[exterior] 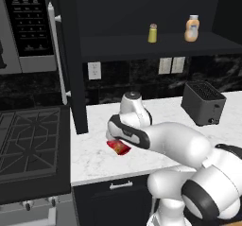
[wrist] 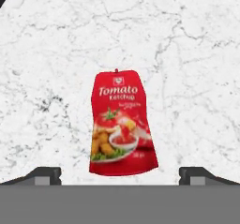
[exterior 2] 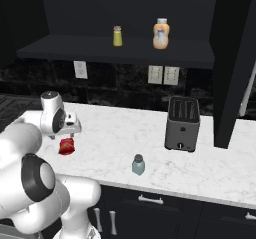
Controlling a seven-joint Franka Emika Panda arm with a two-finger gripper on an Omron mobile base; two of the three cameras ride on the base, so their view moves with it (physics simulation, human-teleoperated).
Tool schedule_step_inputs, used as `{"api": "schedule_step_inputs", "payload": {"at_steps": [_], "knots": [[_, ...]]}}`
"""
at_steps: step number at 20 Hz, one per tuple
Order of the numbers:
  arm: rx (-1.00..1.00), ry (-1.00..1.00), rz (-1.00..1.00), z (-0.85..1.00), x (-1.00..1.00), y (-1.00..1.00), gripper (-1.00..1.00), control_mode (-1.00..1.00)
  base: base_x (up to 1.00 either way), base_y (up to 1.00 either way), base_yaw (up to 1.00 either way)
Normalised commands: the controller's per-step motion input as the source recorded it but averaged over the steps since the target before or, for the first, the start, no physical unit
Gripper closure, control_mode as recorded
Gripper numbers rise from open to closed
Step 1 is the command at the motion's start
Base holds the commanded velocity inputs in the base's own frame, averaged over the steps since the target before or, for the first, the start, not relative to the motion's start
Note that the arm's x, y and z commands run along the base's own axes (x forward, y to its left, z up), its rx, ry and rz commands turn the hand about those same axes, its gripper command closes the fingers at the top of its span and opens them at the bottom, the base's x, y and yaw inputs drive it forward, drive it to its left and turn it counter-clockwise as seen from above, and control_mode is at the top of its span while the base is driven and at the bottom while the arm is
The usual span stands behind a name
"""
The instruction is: Put the shaker and condiment bottle from the counter next to their counterparts in the cabinet.
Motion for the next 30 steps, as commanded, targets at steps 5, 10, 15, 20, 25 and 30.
{"api": "schedule_step_inputs", "payload": {"at_steps": [5,10,15,20,25,30], "knots": [[0.0,0.0,0.03,-0.38,0.0,0.0,-1.0,-1.0,0.0,0.0,0.0],[0.0,0.0,0.04,-0.33,0.0,0.0,-1.0,-1.0,0.0,0.0,0.0],[0.0,0.0,0.03,-0.32,0.0,0.0,-1.0,-1.0,0.0,0.0,0.0],[0.0,0.0,0.03,-0.39,0.0,0.0,-1.0,-1.0,0.0,0.0,0.0],[0.0,0.0,0.03,-0.3,0.1,0.0,-1.0,-1.0,0.0,0.0,0.0],[0.0,0.0,0.01,-0.3,0.19,0.08,1.0,-1.0,0.0,0.0,0.0]]}}
